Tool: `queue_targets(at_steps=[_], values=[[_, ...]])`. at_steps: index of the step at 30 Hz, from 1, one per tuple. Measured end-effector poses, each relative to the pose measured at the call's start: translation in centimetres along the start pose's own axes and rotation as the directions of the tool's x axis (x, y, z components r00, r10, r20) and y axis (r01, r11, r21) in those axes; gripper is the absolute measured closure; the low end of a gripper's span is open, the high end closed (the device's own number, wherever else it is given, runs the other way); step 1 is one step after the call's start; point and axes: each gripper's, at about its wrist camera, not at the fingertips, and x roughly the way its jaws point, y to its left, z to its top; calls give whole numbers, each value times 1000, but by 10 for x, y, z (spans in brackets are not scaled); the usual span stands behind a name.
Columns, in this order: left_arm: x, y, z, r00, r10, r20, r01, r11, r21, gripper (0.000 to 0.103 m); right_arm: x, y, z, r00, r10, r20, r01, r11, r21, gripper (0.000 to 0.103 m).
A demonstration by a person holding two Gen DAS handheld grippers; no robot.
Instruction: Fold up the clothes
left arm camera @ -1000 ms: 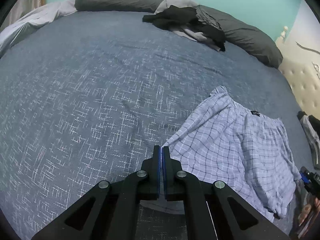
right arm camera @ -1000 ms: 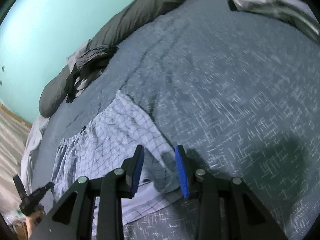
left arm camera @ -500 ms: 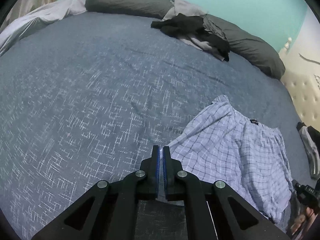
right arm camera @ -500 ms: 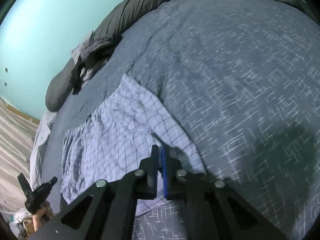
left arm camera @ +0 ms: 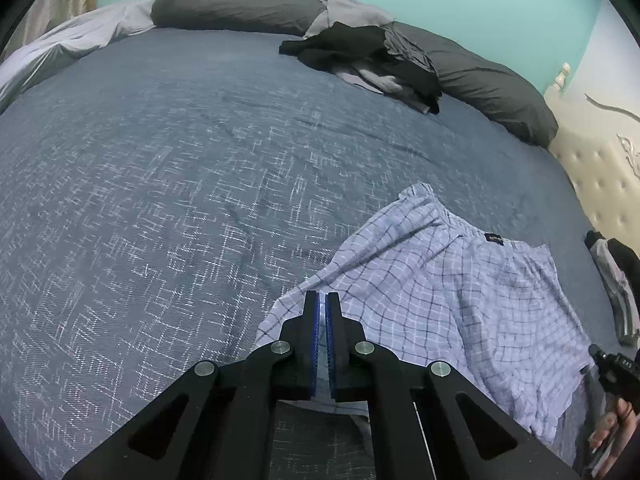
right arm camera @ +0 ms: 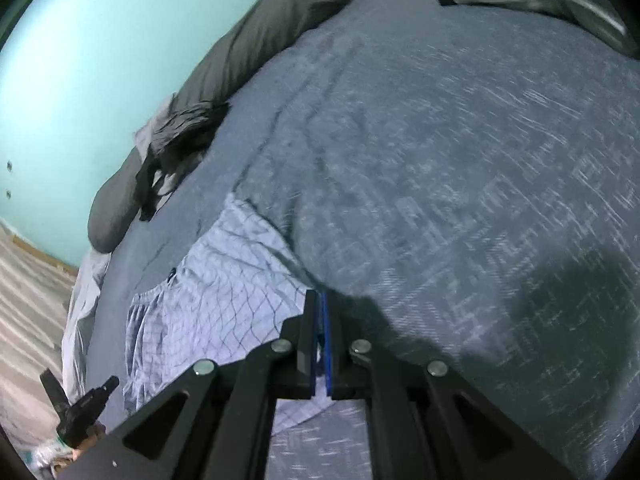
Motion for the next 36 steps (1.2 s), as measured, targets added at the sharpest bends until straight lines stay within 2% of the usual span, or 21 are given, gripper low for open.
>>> queue_targets(at_steps=[3, 15, 21, 28, 31, 36], values=[[2, -2, -1, 1000, -8, -15, 8, 1000, 4, 100, -11, 0, 5, 999, -18, 41, 19, 1000, -22, 101], [5, 3, -3, 999, -5, -38, 5, 1000, -3, 95, -12, -18, 14, 995, -64, 81, 62, 998, 26, 101], [6, 3, -3, 999, -10, -37, 10, 1000, -9, 94, 5, -25, 7, 997, -69, 19, 68, 996, 60, 101], [6, -1, 3, 999, -36, -22, 36, 999, -23, 94, 0, -18, 6, 996, -84, 19, 84, 996, 25, 101], [7, -9, 9, 999, -49, -16, 49, 999, -17, 94, 4, -17, 4, 997, -74, -14, 74, 997, 13, 101], [14, -24, 26, 997, -73, -2, 73, 997, 2, 93, -1, -19, 7, 996, -91, -11, 91, 995, 46, 99]])
